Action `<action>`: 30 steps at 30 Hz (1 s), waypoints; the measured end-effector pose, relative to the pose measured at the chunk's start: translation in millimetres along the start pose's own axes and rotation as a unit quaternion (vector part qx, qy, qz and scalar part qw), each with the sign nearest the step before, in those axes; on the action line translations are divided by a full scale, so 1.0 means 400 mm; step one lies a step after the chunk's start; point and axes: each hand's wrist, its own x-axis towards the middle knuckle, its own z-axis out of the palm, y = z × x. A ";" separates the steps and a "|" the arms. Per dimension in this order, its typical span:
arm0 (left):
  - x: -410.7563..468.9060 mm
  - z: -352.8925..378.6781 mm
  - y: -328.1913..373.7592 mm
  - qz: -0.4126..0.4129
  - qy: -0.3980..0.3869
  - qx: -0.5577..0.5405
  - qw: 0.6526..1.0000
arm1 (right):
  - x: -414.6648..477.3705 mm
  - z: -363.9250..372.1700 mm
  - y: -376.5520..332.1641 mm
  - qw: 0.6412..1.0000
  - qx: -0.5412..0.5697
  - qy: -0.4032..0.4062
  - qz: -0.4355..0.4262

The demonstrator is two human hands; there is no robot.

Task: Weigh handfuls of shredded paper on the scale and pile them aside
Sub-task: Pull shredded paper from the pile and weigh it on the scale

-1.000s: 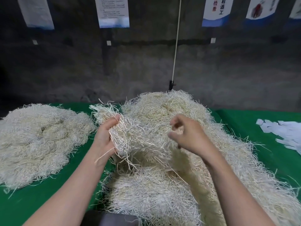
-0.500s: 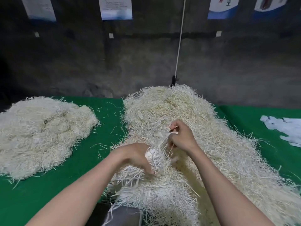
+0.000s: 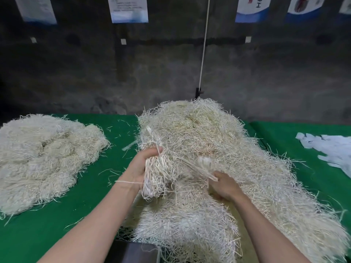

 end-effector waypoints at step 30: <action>-0.005 -0.020 0.020 0.016 -0.076 -0.155 0.985 | -0.061 0.107 -0.046 0.997 -0.070 -0.012 -0.027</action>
